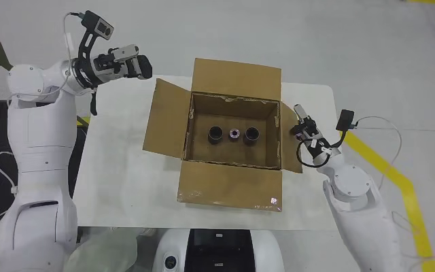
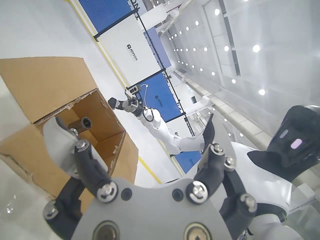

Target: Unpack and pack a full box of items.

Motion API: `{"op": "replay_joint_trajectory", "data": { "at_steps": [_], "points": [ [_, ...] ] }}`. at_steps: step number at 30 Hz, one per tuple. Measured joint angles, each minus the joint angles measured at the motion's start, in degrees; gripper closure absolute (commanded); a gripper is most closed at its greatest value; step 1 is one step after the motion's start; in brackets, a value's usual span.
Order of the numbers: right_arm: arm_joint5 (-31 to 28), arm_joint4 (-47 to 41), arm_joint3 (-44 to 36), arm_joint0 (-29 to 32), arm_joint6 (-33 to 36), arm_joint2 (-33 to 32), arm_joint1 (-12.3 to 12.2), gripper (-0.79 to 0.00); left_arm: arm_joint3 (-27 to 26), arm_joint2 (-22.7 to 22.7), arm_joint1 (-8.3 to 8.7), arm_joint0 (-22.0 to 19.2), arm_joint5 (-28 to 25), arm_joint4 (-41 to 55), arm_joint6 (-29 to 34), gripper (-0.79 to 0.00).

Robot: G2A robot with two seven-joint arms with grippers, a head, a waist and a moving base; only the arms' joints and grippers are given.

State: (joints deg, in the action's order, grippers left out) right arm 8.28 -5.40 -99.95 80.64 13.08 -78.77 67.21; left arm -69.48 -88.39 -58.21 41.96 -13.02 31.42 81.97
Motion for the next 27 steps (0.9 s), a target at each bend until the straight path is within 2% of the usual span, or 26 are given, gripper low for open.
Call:
{"op": "replay_joint_trajectory", "data": {
  "at_steps": [8,15,27],
  "points": [
    [0.5,-0.1,3.2,-2.3,-1.8,1.1,0.5,-0.785,0.7,-4.1,1.56,0.4,0.1,-3.1,-2.1,-0.785],
    [0.6,0.1,4.9,-4.1,-1.9,2.2,1.0,-0.785,0.7,-4.0,1.56,0.4,0.2,-3.1,-2.1,-0.785],
    [1.1,3.9,7.5,-9.2,0.3,8.5,2.0,-0.785,0.7,-4.0,1.57,0.4,0.2,-3.1,-2.1,-0.785]
  ]
}}
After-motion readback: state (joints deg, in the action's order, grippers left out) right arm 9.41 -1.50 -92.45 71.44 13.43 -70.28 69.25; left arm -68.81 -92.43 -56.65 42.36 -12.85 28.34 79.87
